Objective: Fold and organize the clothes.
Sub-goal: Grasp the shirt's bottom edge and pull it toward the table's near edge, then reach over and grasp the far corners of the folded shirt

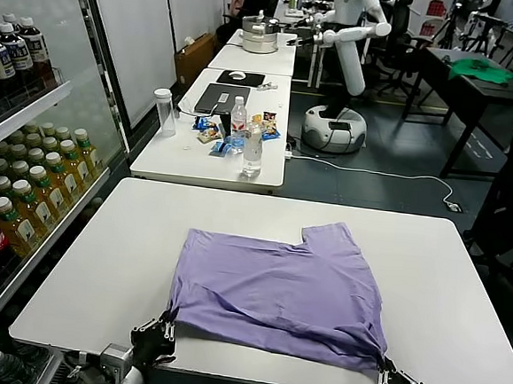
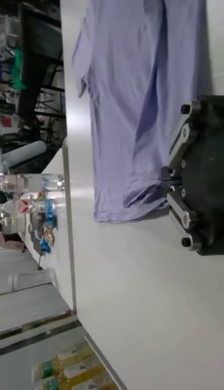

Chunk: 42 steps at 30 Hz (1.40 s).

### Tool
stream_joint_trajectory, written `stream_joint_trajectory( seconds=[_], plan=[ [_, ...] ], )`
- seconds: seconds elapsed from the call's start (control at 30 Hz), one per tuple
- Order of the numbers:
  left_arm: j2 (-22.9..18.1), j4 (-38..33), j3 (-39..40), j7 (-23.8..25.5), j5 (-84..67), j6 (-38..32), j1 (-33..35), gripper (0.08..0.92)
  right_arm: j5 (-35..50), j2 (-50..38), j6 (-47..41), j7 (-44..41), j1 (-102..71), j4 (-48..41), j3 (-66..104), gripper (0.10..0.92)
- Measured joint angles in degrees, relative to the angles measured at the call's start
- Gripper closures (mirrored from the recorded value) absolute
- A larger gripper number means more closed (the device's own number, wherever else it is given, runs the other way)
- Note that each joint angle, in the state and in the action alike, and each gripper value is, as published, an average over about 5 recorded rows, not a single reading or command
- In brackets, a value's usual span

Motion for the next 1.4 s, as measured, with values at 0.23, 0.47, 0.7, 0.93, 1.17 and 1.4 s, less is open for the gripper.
stream_joint_trajectory(
  seconds=[0.23,0.47,0.7,0.93,1.17,1.4],
  plan=[
    [0.6,-4.2,-0.7,-0.2,0.3,0.2,2.0,0.592,0.6,-0.7,2.1,-0.6,1.9,2.0,0.7,0.554],
    [0.4,-3.8,-0.1,-0.6,-0.7,-1.1,-1.2,0.393,2.4,-2.2,2.8,-0.3,10.1,-2.1,-0.3,0.355],
    [0.9,2.5,2.0,-0.9,-3.5,-1.8,-10.4,0.210,6.1,-4.5,1.6,1.8,23.8,-11.5,-3.6,0.209],
    [0.6,12.3,5.9,-1.7,-7.0,-0.8,-22.6,0.177,9.2,-6.0,-0.1,5.3,38.9,-23.3,-9.2,0.203],
    [-0.5,21.9,10.2,-2.7,-9.0,0.8,-33.7,0.177,12.1,-6.9,-1.1,7.5,50.9,-34.7,-14.7,0.203],
    [-1.8,28.9,13.8,-5.2,-10.8,3.1,-41.4,0.177,14.6,-7.4,-1.6,7.8,59.5,-44.5,-19.6,0.203]
  ],
)
